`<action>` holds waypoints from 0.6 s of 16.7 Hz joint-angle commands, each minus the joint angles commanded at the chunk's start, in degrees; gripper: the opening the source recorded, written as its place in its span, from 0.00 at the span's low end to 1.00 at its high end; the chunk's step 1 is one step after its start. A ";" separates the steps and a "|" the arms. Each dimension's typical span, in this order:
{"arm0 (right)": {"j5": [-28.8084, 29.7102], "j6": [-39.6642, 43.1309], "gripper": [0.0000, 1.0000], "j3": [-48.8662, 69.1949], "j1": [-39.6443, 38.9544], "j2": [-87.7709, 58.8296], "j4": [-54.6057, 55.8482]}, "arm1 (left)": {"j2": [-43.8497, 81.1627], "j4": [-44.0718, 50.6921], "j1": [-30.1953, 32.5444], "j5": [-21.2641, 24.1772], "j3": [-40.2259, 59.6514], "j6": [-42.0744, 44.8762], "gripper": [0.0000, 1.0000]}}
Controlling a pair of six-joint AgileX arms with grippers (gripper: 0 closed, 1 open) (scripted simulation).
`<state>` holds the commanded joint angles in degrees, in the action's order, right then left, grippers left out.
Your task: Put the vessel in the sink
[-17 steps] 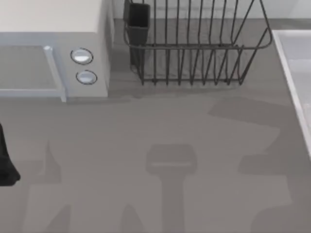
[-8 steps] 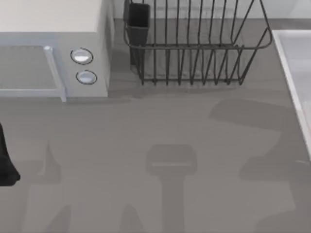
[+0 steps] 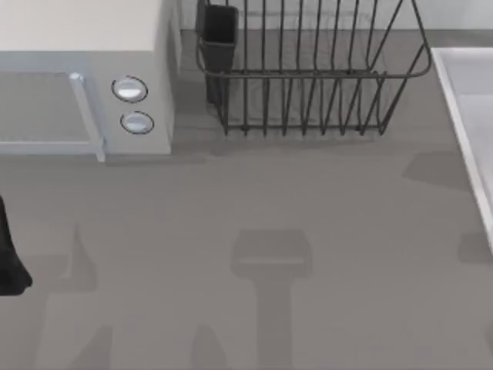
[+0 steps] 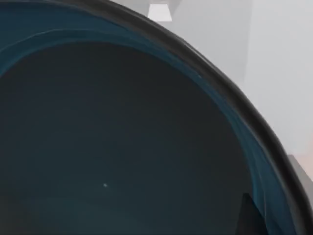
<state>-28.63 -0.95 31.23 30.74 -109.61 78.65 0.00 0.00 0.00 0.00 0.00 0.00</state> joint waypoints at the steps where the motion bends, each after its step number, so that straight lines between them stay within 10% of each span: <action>1: 0.04 0.06 0.00 -0.57 -0.04 -3.50 4.50 | 0.00 0.00 0.00 0.00 0.00 0.00 1.00; 10: 0.42 0.12 0.00 -3.20 -0.49 -17.38 20.72 | 0.00 0.00 0.00 0.00 0.00 0.00 1.00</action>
<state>-28.21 -0.83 28.04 30.25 -126.99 99.37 0.00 0.00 0.00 0.00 0.00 0.00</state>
